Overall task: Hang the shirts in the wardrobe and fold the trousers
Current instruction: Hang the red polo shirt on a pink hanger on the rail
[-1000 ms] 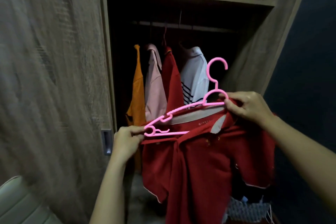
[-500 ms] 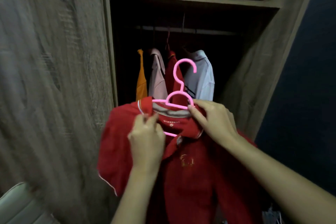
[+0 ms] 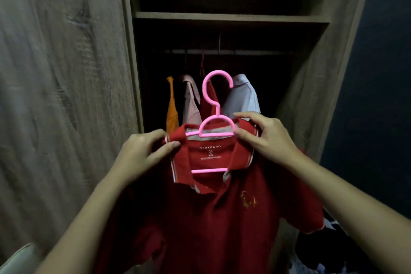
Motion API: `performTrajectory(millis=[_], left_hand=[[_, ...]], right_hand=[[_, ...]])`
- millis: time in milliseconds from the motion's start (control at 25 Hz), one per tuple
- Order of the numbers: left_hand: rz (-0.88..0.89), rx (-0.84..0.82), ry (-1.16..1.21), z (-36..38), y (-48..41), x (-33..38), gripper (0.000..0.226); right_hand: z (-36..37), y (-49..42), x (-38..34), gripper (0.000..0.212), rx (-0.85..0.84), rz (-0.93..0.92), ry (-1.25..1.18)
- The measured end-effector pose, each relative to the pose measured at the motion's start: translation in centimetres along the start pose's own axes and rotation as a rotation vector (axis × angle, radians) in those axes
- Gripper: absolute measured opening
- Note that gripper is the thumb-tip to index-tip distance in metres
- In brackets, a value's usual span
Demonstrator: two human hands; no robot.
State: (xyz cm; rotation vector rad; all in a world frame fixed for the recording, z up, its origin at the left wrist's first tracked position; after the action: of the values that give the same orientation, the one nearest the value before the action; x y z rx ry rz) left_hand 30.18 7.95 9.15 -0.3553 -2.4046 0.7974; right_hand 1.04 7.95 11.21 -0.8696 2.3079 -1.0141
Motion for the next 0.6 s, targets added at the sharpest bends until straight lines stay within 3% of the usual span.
performTrajectory(millis=[120,280,360,440,520,600], left_hand=[[-0.042,0.086,0.209,-0.2,-0.3,-1.6,0.037],[-0.077,0.028,0.325,-0.6,-0.6,-2.4,0.011],[-0.095,0.002,0.348,0.0,-0.8,-2.3,0.01],[-0.092,0.0,0.366,0.5,-1.1,-1.7,0.015],[-0.055,-0.002,0.366,0.4,-1.7,-0.7,0.016],[-0.015,-0.053,0.33,-0.1,-2.4,0.3,0.016]], right_hand=[[-2.3,1.5,2.2,0.075,-0.034,0.027,0.34],[-4.7,4.2,5.7,0.095,-0.045,0.155,0.391],[-4.9,3.9,5.3,0.086,-0.071,0.185,0.532],[-4.3,2.7,3.7,0.077,-0.077,0.046,0.633],[-3.3,1.5,2.0,0.059,-0.147,-0.053,0.557],[-3.1,0.7,2.1,0.038,-0.173,0.065,0.32]])
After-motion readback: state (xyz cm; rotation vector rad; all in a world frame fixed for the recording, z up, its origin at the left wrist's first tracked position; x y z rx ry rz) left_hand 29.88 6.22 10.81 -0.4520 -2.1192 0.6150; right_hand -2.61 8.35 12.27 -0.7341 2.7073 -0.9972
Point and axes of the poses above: each hand's wrist, its own y-axis away from the middle knuckle, its own z-axis out of the palm, x = y × z, the point moved 2 cm from there along -y, towards the middle knuckle, and after that the axes turned 14 degrees about -z, right-handed, at the moved point
